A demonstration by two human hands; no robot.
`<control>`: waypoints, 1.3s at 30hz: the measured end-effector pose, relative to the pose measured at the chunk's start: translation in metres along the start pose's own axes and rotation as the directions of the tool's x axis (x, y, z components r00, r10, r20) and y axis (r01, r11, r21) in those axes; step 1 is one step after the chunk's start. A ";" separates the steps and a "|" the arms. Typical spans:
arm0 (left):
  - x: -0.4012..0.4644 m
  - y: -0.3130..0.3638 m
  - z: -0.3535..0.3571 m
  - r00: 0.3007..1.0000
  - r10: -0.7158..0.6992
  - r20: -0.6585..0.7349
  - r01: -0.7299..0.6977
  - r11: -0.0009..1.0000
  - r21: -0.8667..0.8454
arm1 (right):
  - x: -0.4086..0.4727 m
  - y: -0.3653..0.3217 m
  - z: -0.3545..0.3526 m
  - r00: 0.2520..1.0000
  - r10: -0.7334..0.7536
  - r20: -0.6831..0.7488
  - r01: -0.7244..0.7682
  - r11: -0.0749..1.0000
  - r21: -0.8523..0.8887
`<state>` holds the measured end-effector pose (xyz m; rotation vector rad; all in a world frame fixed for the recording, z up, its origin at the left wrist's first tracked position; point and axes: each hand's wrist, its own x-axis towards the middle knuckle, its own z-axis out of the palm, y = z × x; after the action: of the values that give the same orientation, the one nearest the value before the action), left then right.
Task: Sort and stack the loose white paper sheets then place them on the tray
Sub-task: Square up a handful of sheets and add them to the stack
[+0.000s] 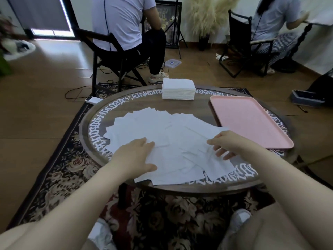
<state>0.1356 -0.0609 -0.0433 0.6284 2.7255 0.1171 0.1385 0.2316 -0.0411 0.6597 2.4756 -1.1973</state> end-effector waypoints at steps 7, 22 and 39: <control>0.010 -0.001 0.005 0.999 0.025 -0.039 -0.021 0.993 0.113 | 0.003 0.019 -0.020 0.977 0.185 -0.109 -0.165 0.972 0.168; 0.028 -0.019 -0.013 0.997 0.047 0.059 -0.047 0.999 -0.007 | 0.015 0.012 -0.015 0.978 0.210 -0.009 -0.180 0.857 0.482; 0.030 -0.018 -0.009 0.998 0.051 0.045 -0.051 0.999 0.006 | 0.035 -0.006 -0.012 0.992 0.099 0.082 -0.129 0.731 0.670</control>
<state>0.1001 -0.0641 -0.0468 0.6943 2.6688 0.1048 0.1046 0.2475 -0.0462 0.9294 1.8740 -2.0528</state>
